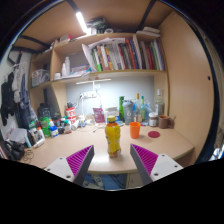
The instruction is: Pour water
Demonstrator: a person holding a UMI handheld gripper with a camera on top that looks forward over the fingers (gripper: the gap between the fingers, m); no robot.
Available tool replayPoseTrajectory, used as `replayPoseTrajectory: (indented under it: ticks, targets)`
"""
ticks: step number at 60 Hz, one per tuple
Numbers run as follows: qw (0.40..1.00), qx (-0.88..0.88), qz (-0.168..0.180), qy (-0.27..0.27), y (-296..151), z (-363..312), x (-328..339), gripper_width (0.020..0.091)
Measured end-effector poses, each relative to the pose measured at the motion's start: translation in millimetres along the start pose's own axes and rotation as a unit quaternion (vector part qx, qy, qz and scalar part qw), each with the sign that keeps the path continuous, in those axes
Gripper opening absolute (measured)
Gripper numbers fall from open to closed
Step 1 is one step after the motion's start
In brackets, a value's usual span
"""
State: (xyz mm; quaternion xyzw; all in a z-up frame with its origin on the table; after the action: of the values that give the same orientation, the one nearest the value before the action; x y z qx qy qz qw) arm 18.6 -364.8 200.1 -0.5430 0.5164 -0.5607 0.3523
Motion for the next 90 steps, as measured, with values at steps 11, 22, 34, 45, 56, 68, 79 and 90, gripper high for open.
replayPoseTrajectory:
  ticks: [11, 22, 34, 45, 56, 68, 79, 90]
  targets:
    - [0.999, 0.035, -0.003, 0.002, 26, 3, -125, 0.0831]
    - [0.999, 0.034, -0.017, 0.005, 51, 15, -223, 0.0828]
    - [0.998, 0.059, -0.023, -0.007, 64, 11, -266, 0.0415]
    - [0.995, 0.04, -0.068, -0.064, 43, -2, -283, 0.0291]
    - [0.953, -0.246, -0.088, -0.155, -47, -8, -319, 0.0286]
    - [0.688, -0.667, -0.18, -0.221, -72, 9, -355, 0.0285]
    - [0.479, -0.83, -0.142, -0.249, -87, 31, -368, 0.0286]
    - [0.421, -0.866, -0.119, -0.244, -93, 37, -370, 0.0286]
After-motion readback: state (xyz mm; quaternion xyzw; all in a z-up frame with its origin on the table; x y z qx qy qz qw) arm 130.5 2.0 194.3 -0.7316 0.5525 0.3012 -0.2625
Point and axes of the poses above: the point between the fingertips, and its own axes, seen from behind it with the camera up: z to the right, y down, x backward, against the way the camera looks, the point moved 10 cm from there along x, backward, against the way the camera looks, and after that the axes turned 2 degrees about -x, right-handed, at the moved point
